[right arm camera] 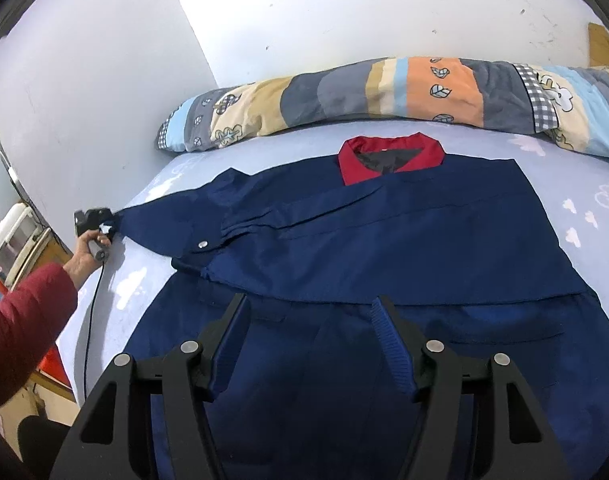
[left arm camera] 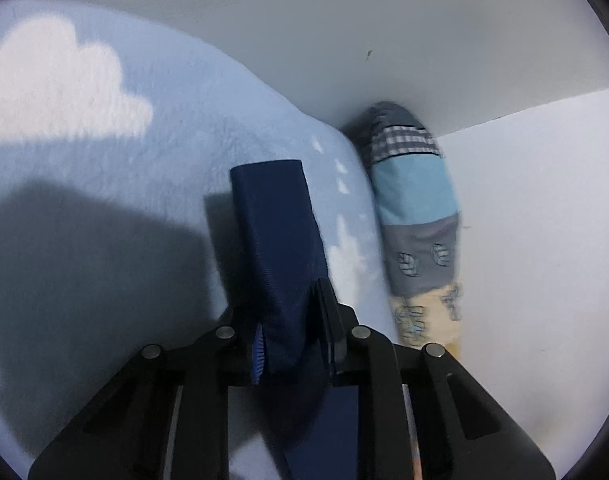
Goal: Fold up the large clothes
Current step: 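Grasp the other sleeve cuff with the left tool and lift it, then fold the held sleeve across the jacket chest and open the left tool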
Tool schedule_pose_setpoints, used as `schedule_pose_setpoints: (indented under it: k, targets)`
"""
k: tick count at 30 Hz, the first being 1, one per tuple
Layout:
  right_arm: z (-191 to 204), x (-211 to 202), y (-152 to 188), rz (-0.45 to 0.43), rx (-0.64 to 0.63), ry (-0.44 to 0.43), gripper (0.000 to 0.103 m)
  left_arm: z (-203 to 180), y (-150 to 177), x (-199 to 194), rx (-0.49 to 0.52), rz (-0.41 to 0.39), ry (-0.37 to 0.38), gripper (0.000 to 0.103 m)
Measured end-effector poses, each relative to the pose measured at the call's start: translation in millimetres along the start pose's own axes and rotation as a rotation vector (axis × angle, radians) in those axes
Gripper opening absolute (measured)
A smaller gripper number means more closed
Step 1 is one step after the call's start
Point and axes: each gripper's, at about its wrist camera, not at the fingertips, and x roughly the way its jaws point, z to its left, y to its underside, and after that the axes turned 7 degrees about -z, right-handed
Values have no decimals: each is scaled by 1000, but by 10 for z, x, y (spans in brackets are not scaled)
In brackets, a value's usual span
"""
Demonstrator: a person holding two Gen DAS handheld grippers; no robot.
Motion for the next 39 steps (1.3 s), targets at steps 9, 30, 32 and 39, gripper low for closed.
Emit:
schedule_pose_setpoints:
  k: [9,30,32,39]
  targets:
    - [-66,-70,-57,-33,34,-1,63,-597,109,-147,103,1,116,6]
    - [-1011,-1350,-278,-336,223,106,62,-4408,3363,-1767,541,391,609,6]
    - [-1148,-1490,-276,-362,258,107,62,-4457,3930,-1731,570,453,613,6]
    - [-1559,-1839,-257,-416,331,132,62,-3945,6062,-1251,662,694,477,6]
